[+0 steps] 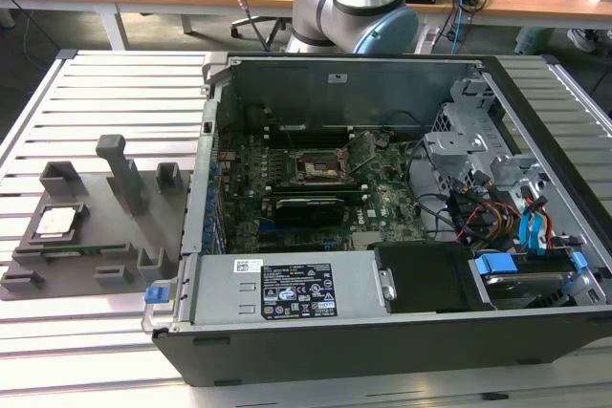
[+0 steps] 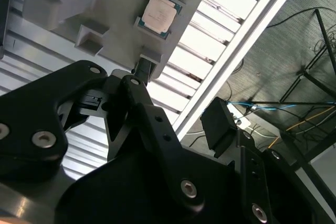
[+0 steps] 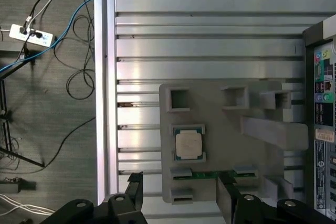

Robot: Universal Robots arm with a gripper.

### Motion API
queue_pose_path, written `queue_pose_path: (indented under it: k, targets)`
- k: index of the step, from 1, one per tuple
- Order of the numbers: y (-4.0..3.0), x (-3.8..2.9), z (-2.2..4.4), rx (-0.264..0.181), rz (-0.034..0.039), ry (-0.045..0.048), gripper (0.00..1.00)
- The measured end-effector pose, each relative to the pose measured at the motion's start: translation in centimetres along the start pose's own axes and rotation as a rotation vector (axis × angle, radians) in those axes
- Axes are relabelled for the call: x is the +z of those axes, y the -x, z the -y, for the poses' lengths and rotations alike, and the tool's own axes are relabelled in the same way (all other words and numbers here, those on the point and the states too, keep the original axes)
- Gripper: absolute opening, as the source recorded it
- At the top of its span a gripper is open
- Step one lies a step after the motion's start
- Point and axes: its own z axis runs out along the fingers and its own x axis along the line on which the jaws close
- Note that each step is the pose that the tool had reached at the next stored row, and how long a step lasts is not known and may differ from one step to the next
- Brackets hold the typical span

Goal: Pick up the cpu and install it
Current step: 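Pick up the cpu and move it towards the insertion slot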

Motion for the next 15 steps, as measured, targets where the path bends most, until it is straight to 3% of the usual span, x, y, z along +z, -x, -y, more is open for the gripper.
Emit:
queue_pose_path:
  k: [15]
  targets:
    - [-0.02, 0.74, 0.00, 0.000, 0.0000, 0.0000, 0.66]
